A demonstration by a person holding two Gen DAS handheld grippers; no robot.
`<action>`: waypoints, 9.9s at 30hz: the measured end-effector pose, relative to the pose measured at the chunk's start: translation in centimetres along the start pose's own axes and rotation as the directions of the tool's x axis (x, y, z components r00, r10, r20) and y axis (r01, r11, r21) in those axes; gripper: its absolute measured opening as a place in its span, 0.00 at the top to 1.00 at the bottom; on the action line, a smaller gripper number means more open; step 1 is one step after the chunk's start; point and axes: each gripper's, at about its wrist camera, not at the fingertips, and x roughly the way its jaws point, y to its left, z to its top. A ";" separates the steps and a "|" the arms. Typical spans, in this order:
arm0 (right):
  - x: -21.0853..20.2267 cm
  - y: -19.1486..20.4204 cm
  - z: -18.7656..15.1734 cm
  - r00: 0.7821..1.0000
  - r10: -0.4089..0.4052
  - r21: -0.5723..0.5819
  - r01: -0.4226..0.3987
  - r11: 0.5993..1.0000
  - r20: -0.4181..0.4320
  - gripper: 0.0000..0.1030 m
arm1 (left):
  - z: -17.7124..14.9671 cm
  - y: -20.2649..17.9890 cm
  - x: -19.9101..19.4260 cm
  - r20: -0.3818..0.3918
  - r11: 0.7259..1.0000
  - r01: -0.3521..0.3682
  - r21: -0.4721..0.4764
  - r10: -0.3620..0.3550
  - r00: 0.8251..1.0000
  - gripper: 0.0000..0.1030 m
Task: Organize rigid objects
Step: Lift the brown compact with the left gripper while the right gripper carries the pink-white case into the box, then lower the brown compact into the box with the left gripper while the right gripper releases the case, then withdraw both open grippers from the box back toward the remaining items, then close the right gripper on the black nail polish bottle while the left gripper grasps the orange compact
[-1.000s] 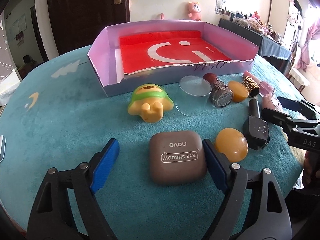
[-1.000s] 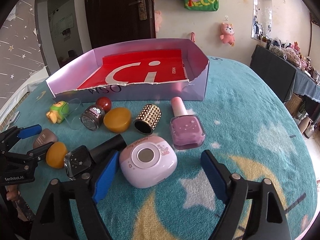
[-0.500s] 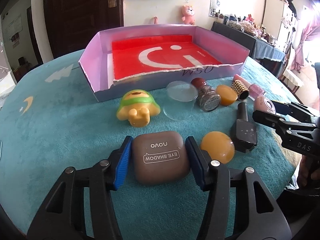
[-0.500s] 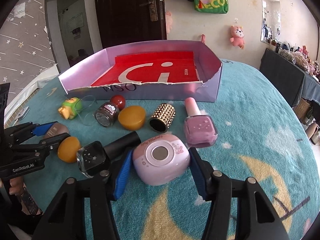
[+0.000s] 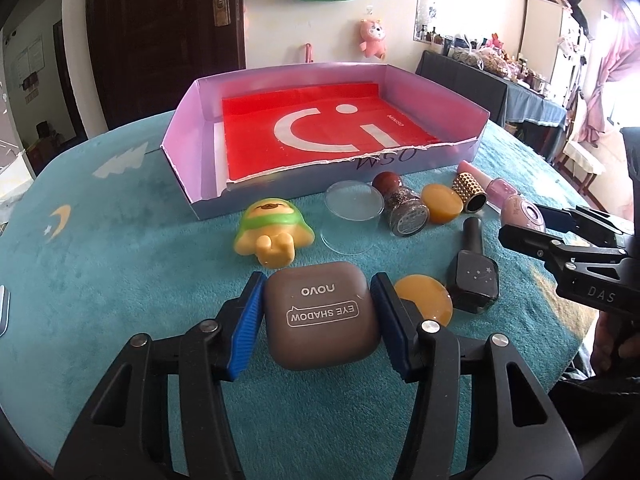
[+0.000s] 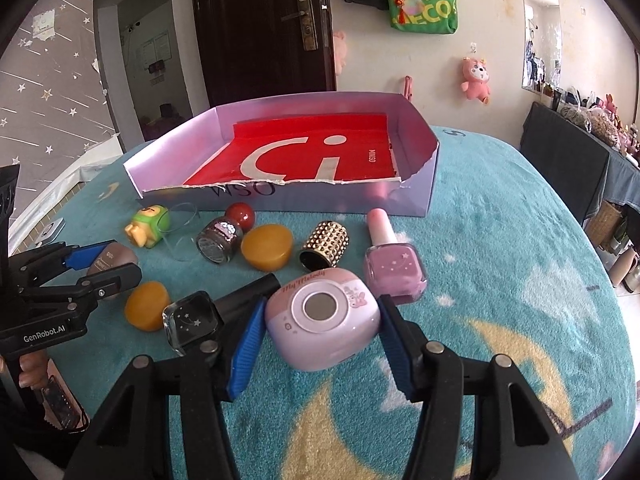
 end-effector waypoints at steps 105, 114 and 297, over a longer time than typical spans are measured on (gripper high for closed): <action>13.7 -1.2 15.8 0.869 -0.090 -0.423 -0.145 0.894 -0.487 0.43 | 13.5 3.8 11.8 -0.373 0.984 0.075 0.161 -0.010 0.928 0.50; 14.4 0.3 15.4 0.850 -0.144 -0.509 -0.161 0.846 -0.507 0.43 | 13.3 3.6 11.9 -0.383 0.982 0.080 0.172 -0.008 0.924 0.50; 0.8 2.4 -1.0 0.998 0.010 0.081 -0.005 0.997 -0.058 0.00 | -2.1 0.0 -2.4 0.126 0.995 -0.025 -0.098 0.037 0.991 0.00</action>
